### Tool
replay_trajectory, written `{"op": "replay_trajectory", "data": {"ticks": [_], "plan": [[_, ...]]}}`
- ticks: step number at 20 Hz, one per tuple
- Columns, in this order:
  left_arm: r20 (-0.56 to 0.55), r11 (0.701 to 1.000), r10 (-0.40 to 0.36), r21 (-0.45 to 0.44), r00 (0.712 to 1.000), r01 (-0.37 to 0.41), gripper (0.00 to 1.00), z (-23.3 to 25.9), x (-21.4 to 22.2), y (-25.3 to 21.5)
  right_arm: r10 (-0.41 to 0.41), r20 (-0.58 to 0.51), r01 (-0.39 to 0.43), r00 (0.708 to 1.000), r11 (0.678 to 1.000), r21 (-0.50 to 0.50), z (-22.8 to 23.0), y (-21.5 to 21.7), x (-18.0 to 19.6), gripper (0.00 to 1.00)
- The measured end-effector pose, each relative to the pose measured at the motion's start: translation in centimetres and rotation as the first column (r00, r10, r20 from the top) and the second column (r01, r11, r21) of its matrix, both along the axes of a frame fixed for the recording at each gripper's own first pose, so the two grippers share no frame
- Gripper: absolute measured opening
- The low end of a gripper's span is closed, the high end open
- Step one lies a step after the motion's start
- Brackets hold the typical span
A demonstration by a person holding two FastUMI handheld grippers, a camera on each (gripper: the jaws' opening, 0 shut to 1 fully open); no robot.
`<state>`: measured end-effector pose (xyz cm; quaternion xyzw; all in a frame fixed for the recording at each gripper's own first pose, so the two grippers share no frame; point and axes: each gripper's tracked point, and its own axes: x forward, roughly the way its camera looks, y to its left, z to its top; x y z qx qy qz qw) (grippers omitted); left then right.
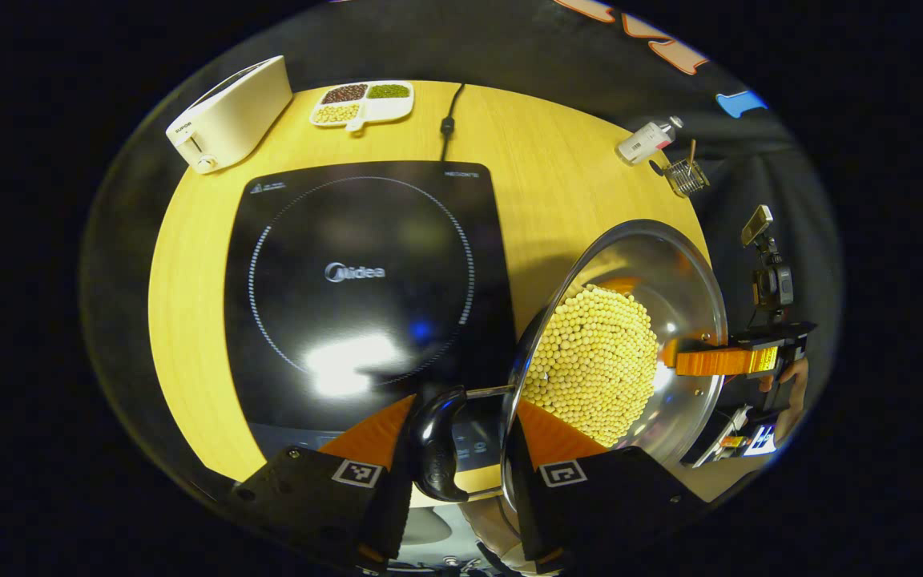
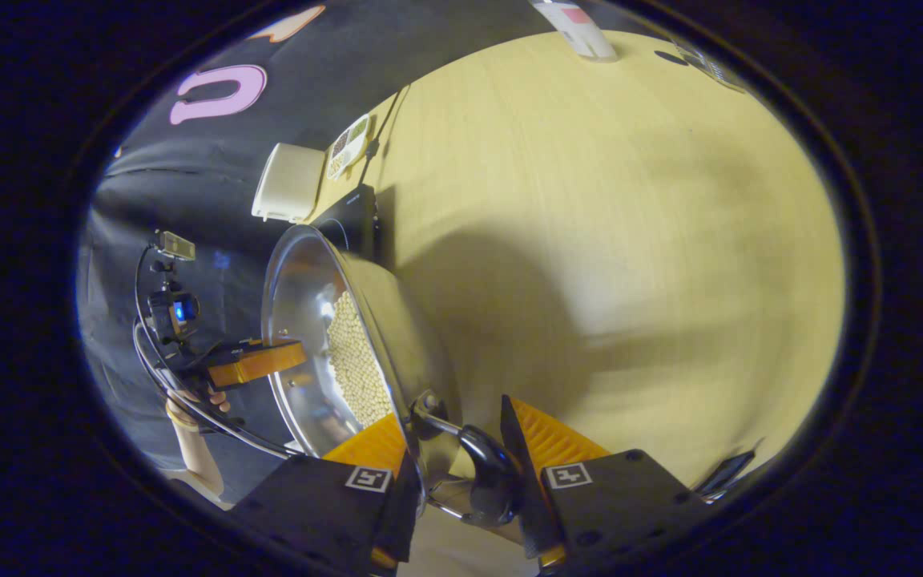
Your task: First push the handle of the pot to place it horizontally, then grasp the pot with both hands and set it on the induction cooktop.
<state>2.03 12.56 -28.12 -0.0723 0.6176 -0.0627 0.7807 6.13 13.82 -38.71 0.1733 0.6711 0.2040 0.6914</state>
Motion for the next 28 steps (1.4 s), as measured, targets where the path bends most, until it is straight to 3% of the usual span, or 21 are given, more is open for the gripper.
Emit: {"op": "replay_trajectory", "data": {"ticks": [11, 12, 22, 23, 26, 27, 28], "plan": [[0.078, 0.998, -0.058, 0.031, 0.995, 0.056, 0.57, -0.7, 2.7, 13.9, -0.038, 0.054, 0.039, 0.998, 0.999, -0.032, -1.7, 13.8, 0.8, 0.48], [0.092, 0.998, -0.055, 0.036, 0.994, 0.052, 0.57, -0.7, 3.1, 14.8, -0.037, 0.059, 0.039, 0.998, 0.999, -0.033, -1.9, 14.6, 1.1, 0.55], [0.181, 0.992, -0.102, 0.086, 0.978, 0.087, 0.56, -1.3, 7.3, 18.3, -0.068, 0.117, 0.077, 0.991, 0.994, -0.074, -3.1, 17.8, 5.4, 0.55], [0.187, 0.992, -0.106, 0.093, 0.977, 0.090, 0.56, -1.1, 7.5, 18.6, -0.071, 0.121, 0.081, 0.990, 0.994, -0.073, -3.2, 18.0, 5.9, 0.49], [0.196, 0.989, -0.115, 0.115, 0.974, 0.093, 0.58, -1.3, 8.3, 19.2, -0.078, 0.130, 0.088, 0.988, 0.993, -0.077, -3.7, 18.5, 6.8, 0.49], [0.194, 0.989, -0.114, 0.119, 0.974, 0.091, 0.58, -1.5, 8.4, 19.2, -0.079, 0.132, 0.090, 0.988, 0.993, -0.080, -3.9, 18.5, 7.1, 0.55], [0.190, 0.988, -0.113, 0.122, 0.975, 0.091, 0.58, -1.6, 8.3, 19.3, -0.082, 0.132, 0.093, 0.988, 0.993, -0.076, -3.9, 18.6, 7.3, 0.49]]}}
